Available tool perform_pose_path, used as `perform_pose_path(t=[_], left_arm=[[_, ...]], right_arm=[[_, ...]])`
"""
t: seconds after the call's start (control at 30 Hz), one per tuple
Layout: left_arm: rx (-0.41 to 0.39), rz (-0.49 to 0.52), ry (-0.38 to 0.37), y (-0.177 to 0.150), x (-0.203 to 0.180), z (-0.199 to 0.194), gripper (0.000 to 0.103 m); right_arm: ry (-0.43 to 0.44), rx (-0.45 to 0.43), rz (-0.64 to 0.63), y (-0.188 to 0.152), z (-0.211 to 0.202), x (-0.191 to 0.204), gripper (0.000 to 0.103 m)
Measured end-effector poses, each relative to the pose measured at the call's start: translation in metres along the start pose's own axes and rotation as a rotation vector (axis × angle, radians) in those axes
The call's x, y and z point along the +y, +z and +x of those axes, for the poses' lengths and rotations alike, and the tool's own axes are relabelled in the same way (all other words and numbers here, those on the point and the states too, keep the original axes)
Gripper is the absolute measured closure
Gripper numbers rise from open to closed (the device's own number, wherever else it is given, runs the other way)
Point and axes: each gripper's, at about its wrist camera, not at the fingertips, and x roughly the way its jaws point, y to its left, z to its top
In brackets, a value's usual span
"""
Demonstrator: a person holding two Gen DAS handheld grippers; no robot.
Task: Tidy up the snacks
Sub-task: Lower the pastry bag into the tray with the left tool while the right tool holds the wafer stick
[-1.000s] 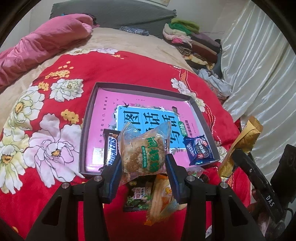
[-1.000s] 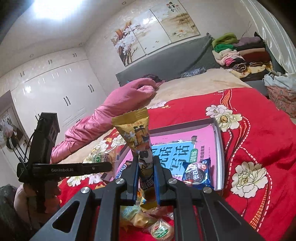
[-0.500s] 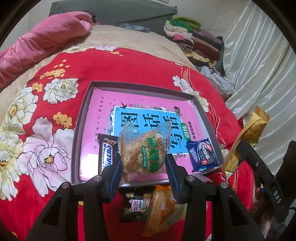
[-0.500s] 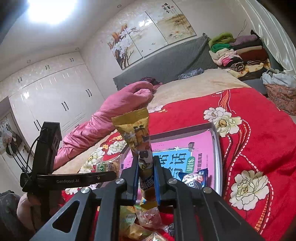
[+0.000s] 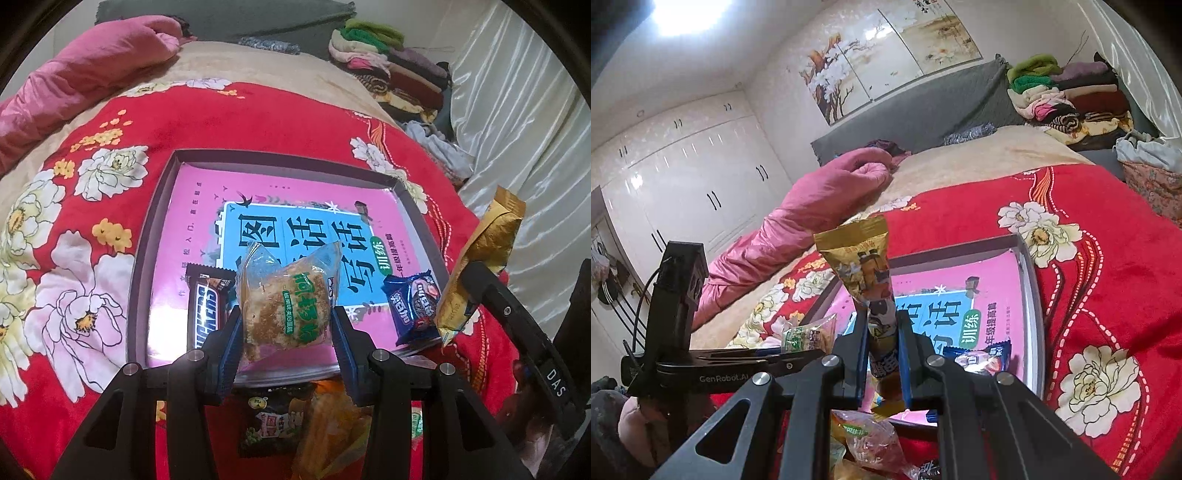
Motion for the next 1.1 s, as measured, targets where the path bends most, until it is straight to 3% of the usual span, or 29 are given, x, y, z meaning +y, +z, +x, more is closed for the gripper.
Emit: perform_pose_path(t=[1.1], left_arm=[[0.056,0.037,0.034,-0.003,-0.003,0.026,0.055]], right_arm=[[-0.092,0.148,0.0,-0.01,0.038,-0.01,0.088]])
